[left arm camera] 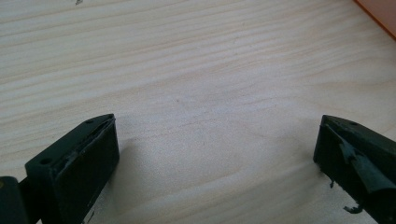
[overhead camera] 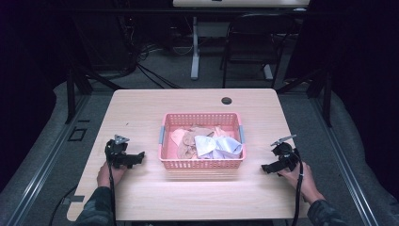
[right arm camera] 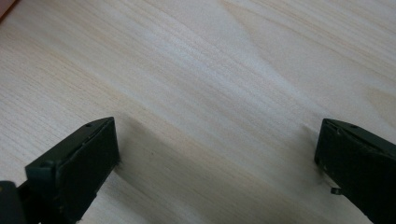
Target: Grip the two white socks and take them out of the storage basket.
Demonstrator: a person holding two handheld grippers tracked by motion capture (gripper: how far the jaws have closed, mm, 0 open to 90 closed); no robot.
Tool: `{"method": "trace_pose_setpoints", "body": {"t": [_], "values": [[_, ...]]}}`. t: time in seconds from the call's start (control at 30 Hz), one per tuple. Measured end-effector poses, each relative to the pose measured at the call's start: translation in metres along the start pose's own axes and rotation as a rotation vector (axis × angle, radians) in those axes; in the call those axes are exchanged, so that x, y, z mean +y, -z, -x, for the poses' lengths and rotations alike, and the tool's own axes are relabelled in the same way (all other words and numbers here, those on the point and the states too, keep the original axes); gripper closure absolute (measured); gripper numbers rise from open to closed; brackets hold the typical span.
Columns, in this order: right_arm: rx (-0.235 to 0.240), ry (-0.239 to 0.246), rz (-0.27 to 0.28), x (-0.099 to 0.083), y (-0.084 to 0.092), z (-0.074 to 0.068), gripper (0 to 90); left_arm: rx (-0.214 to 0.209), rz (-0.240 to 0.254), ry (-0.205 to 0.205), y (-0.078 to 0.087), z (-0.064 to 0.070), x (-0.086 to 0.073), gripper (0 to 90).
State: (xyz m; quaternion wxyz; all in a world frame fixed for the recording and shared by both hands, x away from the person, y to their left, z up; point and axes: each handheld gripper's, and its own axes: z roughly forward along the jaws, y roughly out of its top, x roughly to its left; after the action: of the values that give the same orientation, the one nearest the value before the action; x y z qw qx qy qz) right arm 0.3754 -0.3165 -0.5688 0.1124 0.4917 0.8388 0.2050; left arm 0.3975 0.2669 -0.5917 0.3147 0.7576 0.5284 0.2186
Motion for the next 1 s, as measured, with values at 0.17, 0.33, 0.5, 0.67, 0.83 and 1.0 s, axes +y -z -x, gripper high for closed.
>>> {"method": "trace_pose_setpoints", "body": {"t": [0.17,0.33,0.5,0.67,0.83,1.0], "values": [[0.0,0.0,0.001,0.0,0.0,0.0,0.0,0.0,0.0,0.0,0.0,0.0,0.0,0.0],[0.0,0.0,0.0,0.0,0.0,0.0,0.0,0.0,0.0,0.0,0.0,0.0,0.0,0.0],[-0.002,0.007,-0.024,0.001,0.001,0.0,0.0,0.001,0.002,0.0,0.0,0.0,0.0,0.1],[-0.032,-0.007,-0.034,0.004,0.001,-0.001,0.0,-0.001,-0.001,0.0,0.0,0.0,0.0,0.0],[-0.035,-0.012,-0.028,0.011,0.007,-0.004,0.0,-0.001,-0.001,-0.001,0.0,0.0,0.0,0.0],[-0.027,-0.048,0.051,0.022,0.026,-0.006,0.0,-0.001,-0.001,0.0,0.0,0.0,0.0,0.0]]}}
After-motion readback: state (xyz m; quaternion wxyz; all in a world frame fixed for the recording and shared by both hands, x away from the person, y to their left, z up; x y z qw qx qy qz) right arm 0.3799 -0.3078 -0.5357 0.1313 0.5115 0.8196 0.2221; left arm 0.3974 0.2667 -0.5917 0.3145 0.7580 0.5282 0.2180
